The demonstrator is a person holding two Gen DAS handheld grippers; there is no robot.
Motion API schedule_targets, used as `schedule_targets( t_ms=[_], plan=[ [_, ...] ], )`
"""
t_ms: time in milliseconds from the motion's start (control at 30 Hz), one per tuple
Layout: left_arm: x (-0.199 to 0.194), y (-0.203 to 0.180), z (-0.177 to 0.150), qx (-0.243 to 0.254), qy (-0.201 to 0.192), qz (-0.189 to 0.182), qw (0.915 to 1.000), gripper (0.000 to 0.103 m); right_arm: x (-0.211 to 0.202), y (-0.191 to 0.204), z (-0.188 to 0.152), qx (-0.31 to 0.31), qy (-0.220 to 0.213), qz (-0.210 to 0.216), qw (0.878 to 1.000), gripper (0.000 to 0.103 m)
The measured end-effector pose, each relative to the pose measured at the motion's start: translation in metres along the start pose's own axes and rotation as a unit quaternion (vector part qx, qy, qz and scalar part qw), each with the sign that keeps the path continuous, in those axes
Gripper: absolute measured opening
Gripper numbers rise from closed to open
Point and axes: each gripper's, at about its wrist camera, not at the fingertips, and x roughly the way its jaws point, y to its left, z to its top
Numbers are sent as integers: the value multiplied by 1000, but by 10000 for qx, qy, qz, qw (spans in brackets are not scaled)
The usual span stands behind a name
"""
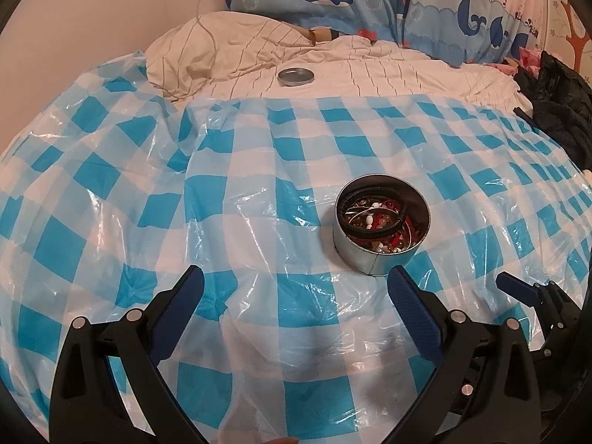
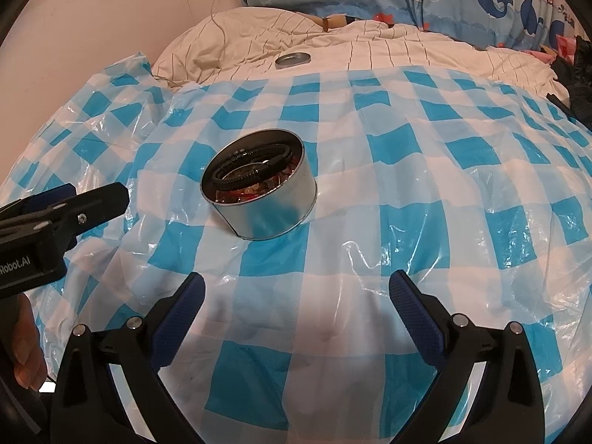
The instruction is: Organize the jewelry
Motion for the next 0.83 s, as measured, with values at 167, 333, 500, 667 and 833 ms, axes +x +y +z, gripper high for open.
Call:
schedule_targets(
  t_ms=[167,333,500,667,833],
  plan=[
    [2,-2,0,19,55,-7,10000,95,0,0,1,-10,-23,-10,10000,95],
    [-1,2,-1,-141,-102,-396,9991,95,-1,-2,3,-36,-53,-22,10000,95],
    [-7,2,0,-115,-327,-527,9980,95,-3,-3,4,-20,-89,-32,10000,95],
    [3,-2,2,-65,12,-134,9999,95,-10,0,5,-129,-200,-106,9997,95],
    [12,-5,1,33,197,-109,9997,95,-9,1,6,-141,-178,-109,9997,95]
  ],
)
